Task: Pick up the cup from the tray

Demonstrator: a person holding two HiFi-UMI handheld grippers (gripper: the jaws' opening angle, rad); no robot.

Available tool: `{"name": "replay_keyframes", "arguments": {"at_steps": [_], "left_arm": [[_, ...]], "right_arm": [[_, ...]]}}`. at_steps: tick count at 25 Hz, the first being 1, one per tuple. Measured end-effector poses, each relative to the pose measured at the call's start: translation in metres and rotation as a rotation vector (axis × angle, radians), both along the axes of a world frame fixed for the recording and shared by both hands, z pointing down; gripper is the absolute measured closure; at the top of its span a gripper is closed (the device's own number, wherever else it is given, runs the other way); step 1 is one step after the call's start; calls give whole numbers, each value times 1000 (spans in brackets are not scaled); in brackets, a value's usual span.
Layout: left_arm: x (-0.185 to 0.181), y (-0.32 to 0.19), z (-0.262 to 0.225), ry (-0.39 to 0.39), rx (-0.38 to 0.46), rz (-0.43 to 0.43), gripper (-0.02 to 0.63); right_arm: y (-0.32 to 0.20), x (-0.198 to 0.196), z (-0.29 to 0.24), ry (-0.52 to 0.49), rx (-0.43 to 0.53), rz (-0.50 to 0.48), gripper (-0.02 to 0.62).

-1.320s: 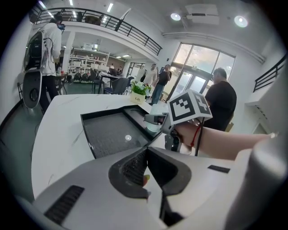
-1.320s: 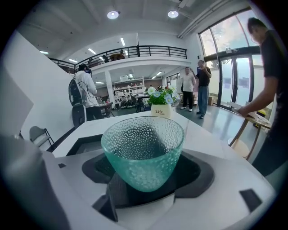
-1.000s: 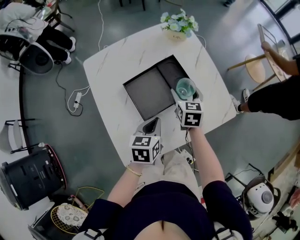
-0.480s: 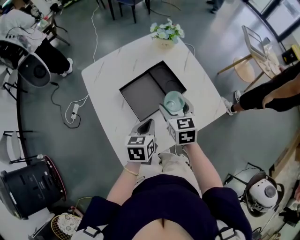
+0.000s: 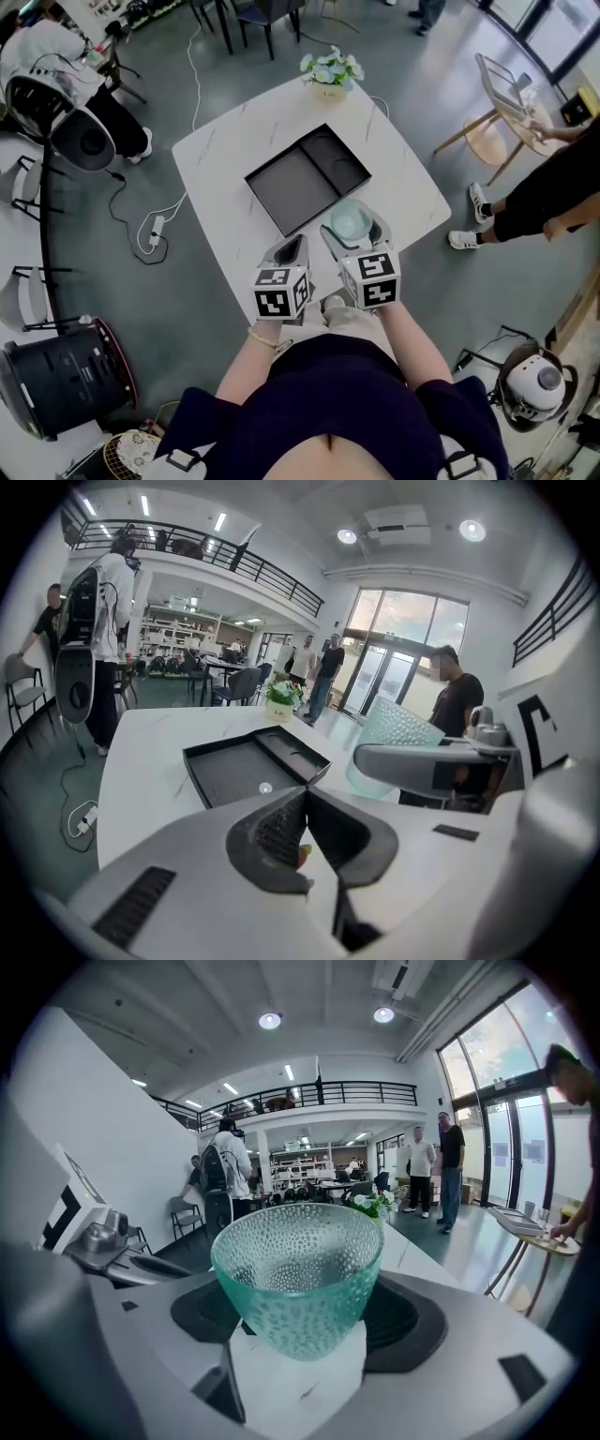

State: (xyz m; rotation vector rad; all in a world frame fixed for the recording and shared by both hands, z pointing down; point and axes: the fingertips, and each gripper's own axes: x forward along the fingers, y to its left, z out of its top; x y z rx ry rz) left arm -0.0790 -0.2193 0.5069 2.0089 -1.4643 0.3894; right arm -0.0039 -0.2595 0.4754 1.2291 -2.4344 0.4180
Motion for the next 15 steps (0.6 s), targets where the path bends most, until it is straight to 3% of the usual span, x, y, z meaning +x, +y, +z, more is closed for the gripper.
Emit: {"name": "replay_keyframes", "arguments": {"at_steps": [15], "left_arm": [[1, 15, -9, 2, 27, -7, 597]], "right_arm": [[33, 4, -7, -19, 8, -7, 222]]}}
